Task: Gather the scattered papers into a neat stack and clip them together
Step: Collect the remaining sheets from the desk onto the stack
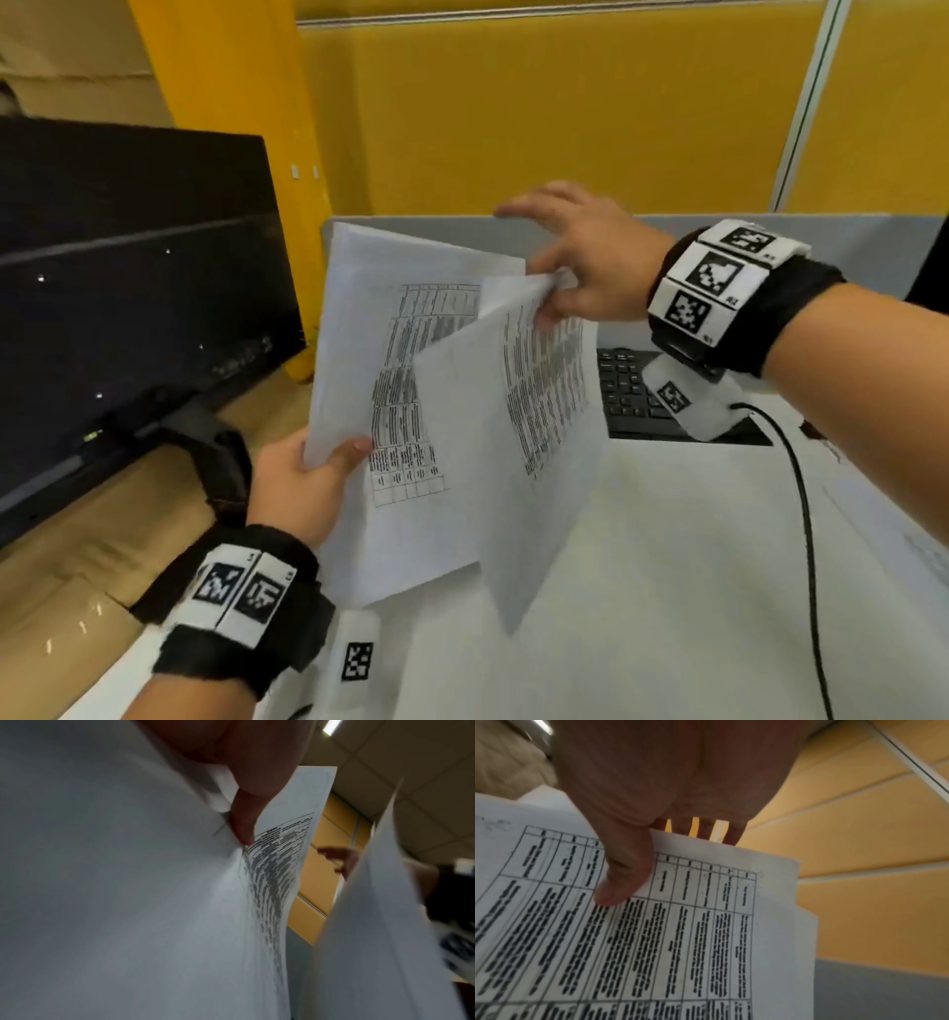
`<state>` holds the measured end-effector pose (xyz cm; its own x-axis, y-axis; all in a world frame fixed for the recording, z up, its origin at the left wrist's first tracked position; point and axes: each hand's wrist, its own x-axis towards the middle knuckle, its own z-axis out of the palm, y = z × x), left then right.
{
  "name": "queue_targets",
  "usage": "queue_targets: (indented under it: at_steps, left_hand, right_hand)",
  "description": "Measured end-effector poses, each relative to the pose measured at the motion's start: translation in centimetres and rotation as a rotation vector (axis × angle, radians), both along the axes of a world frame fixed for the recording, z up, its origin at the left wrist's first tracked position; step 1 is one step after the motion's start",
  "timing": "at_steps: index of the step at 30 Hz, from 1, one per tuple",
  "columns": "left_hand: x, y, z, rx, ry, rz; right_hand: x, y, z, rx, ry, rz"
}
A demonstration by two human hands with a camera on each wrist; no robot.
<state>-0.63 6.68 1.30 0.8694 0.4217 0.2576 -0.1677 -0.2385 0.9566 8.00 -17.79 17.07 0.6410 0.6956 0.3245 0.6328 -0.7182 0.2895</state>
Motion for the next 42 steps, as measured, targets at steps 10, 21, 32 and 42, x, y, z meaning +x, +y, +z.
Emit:
queue_targets:
  at_steps: [10,21,32,42]
  left_hand:
    - [-0.1,-6.3,-1.5,-0.203,0.011,-0.253]
    - [1.4,-8.8,-0.5,-0.225,-0.177,-0.215]
    - [4.0,-8.3,-0.8,-0.257,-0.246,-0.346]
    - [10.7,-9.7,-1.6,-0.238,-0.352,-0.349]
  right_hand:
    - [-2.2,0.3,0.8,0.165,0.201,-0.169]
    - [-4.9,-3.2,-1.0,0.768,0.028,-0.121]
    - [-2.3,-8.3,-14.6,1.528,0.513,-0.041]
    - [1.3,-5.9,-14.9,1.598,0.169,0.008]
